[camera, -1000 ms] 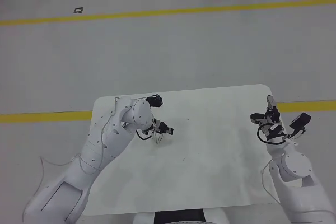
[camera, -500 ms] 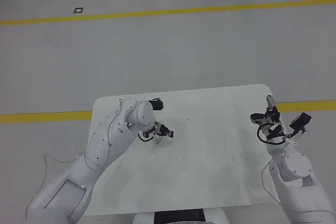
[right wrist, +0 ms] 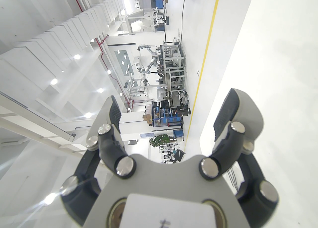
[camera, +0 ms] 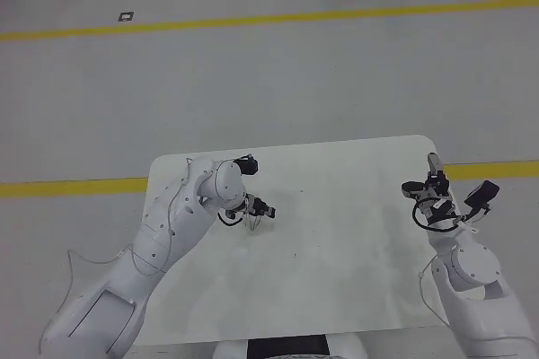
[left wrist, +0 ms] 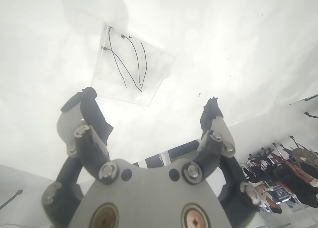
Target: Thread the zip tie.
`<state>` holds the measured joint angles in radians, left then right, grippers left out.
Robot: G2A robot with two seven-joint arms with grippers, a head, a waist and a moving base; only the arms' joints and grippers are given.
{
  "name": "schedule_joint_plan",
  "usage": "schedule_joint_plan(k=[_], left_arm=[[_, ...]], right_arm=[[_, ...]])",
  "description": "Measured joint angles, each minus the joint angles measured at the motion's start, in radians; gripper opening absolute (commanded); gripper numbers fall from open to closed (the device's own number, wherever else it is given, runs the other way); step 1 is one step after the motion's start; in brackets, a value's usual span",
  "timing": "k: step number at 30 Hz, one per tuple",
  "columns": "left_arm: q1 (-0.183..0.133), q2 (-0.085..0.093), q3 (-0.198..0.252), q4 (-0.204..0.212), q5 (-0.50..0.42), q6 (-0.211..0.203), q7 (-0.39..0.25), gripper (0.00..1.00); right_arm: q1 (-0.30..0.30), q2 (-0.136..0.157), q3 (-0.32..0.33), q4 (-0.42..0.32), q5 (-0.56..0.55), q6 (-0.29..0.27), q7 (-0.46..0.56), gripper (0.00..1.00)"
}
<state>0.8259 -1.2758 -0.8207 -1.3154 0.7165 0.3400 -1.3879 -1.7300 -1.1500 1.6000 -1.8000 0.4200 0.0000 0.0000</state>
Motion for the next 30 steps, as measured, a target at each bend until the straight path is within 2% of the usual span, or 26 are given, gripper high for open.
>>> schedule_joint_plan(k=[3,6,7,9,16,22,30], left_arm=[[0.002,0.001,0.000,-0.006,0.002,-0.003,0.006,1.00],[0.011,0.007,-0.005,-0.035,0.015,-0.001,0.010,0.99],[0.014,0.009,-0.009,-0.047,0.018,0.000,0.005,0.80],[0.021,0.012,-0.013,-0.060,0.025,0.000,0.001,0.49],[0.037,0.015,-0.021,-0.056,0.046,0.000,-0.002,0.37],[0.032,0.010,-0.021,-0.044,0.052,0.000,-0.001,0.38],[0.011,-0.007,0.003,0.021,0.052,0.000,0.006,0.35]], right_arm=[[0.000,0.000,0.000,0.000,0.000,0.000,0.000,1.00],[0.000,0.000,0.000,0.000,0.000,0.000,0.000,1.00],[0.000,0.000,0.000,0.000,0.000,0.000,0.000,1.00],[0.000,0.000,0.000,0.000,0.000,0.000,0.000,1.00],[0.000,0.000,0.000,0.000,0.000,0.000,0.000,1.00],[0.000,0.000,0.000,0.000,0.000,0.000,0.000,1.00],[0.000,0.000,0.000,0.000,0.000,0.000,0.000,1.00]])
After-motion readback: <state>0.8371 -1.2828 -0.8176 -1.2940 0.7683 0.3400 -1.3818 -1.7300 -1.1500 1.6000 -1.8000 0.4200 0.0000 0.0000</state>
